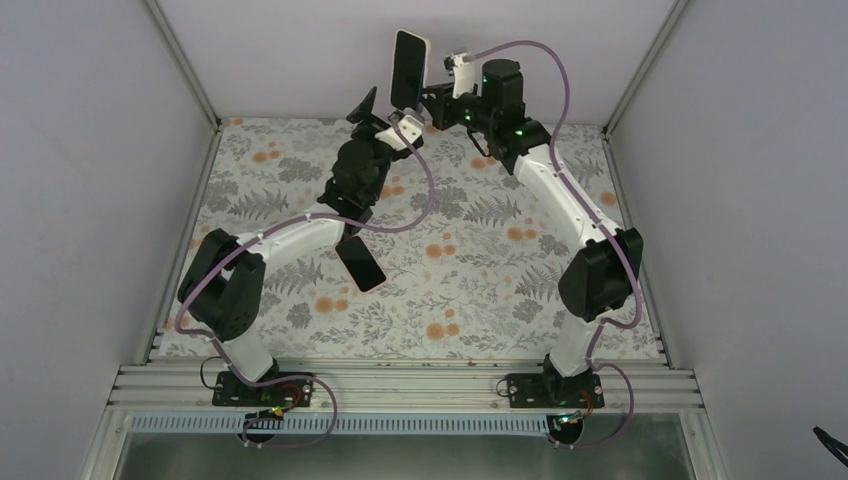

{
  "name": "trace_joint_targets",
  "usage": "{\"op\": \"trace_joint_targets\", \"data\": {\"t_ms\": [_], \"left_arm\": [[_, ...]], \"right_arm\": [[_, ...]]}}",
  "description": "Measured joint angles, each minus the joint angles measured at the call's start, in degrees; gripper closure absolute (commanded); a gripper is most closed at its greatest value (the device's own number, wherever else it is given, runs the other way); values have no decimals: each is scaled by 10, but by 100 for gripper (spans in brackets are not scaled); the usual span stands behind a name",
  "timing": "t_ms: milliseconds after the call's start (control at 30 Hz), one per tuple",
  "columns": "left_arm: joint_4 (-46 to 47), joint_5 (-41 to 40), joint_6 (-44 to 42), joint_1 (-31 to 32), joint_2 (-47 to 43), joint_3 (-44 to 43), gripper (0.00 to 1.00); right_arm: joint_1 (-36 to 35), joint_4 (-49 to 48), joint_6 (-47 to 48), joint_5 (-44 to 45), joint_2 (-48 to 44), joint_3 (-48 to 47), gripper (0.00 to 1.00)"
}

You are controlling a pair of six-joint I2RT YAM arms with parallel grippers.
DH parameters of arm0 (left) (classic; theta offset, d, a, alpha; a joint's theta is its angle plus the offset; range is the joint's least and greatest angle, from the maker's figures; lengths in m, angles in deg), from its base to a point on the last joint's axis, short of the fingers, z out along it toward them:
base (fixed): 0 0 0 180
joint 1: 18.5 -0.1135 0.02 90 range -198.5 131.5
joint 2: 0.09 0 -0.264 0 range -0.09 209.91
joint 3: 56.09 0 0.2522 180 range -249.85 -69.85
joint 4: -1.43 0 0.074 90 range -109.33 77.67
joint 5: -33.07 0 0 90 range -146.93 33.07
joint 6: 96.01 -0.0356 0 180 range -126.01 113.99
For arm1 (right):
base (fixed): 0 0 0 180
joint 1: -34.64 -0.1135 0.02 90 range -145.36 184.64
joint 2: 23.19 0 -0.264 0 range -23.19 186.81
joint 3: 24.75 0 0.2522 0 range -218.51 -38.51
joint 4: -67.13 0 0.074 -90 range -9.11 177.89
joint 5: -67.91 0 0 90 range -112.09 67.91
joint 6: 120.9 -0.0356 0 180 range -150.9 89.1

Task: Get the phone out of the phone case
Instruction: Remove the phone case from the phone.

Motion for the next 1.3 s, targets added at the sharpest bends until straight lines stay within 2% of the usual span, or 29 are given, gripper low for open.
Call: {"op": "trace_joint_targets", "data": {"t_ms": [200,500,633,833,1000,1300], "left_arm": [[158,-87,-119,32,51,13,0],[335,-129,-254,47,102,14,14],[390,-129,-279,46,121,9,24],[416,-128,-278,46,127,8,41],[439,-125,-255,46,148,-5,67],[463,-102,-240,43,171,-18,91]], "right_arm": [[-13,-15,8,22,8,0,97],[-27,-28,11,12,24,2,97],[-27,-56,20,-12,24,8,97],[-27,-80,31,-42,24,9,97],[-27,-100,38,-54,24,12,97],[-23,-89,25,-56,23,17,97]]}}
